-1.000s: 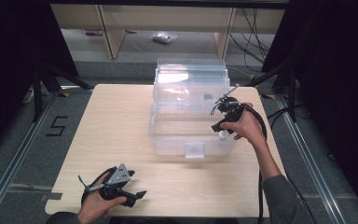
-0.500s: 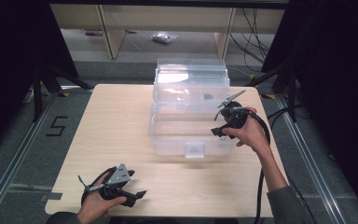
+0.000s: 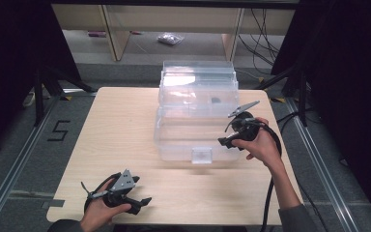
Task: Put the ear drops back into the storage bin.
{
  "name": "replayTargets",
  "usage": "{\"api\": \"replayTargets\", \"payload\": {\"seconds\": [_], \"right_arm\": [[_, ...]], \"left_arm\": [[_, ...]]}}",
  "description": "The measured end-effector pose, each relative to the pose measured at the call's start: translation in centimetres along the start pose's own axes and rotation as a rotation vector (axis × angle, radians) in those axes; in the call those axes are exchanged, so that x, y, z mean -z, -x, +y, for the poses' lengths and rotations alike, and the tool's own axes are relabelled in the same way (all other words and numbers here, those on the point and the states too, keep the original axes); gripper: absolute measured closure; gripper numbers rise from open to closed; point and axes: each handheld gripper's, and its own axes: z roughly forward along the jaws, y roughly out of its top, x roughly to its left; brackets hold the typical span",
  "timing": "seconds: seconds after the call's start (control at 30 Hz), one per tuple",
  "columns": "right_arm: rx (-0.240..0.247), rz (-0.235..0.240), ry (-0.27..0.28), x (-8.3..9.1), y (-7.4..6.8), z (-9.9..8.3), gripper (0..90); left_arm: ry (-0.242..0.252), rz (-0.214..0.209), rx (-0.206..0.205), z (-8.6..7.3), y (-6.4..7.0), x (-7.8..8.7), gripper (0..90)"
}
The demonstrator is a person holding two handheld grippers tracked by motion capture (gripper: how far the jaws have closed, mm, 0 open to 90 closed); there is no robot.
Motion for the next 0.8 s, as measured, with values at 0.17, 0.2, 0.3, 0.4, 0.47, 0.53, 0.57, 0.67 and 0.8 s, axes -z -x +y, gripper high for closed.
{"api": "replayTargets", "payload": {"seconds": [0.17, 0.2, 0.3, 0.4, 0.47, 0.53, 0.57, 0.67, 0.8], "right_arm": [[0.031, 0.0, 0.024, 0.1, -0.4, -0.4, 25.1], [0.01, 0.006, 0.019, 0.2, -0.6, -0.5, 24.9], [0.017, 0.008, 0.037, 0.2, -0.8, -0.9, 24.8], [-0.006, 0.015, 0.07, 0.3, -1.2, -1.4, 24.7], [0.026, 0.024, 0.087, 0.4, -1.2, -1.7, 24.8], [0.009, 0.021, 0.07, 0.4, -1.5, -2.0, 24.9], [0.009, 0.021, 0.07, 0.4, -1.5, -2.0, 24.9], [0.013, 0.021, 0.082, 0.5, -1.6, -2.0, 24.9], [0.027, 0.023, 0.093, 0.6, -1.8, -2.1, 24.8]], "left_arm": [[0.001, 0.0, 0.001, 0.0, 0.0, 0.0, 15.0], [0.001, 0.001, 0.0, 0.0, 0.0, 0.0, 15.0], [-0.007, 0.003, -0.014, 0.0, -0.1, 0.1, 15.0], [0.002, 0.002, -0.012, 0.0, -0.1, 0.0, 15.0], [-0.005, 0.006, -0.008, 0.0, -0.1, 0.1, 15.0], [0.001, -0.004, -0.005, 0.0, 0.0, 0.1, 15.0], [0.001, -0.004, -0.005, 0.0, 0.0, 0.1, 15.0], [0.008, 0.003, -0.011, 0.1, 0.0, 0.1, 15.0], [0.002, 0.003, -0.025, 0.1, -0.1, 0.3, 15.0]]}}
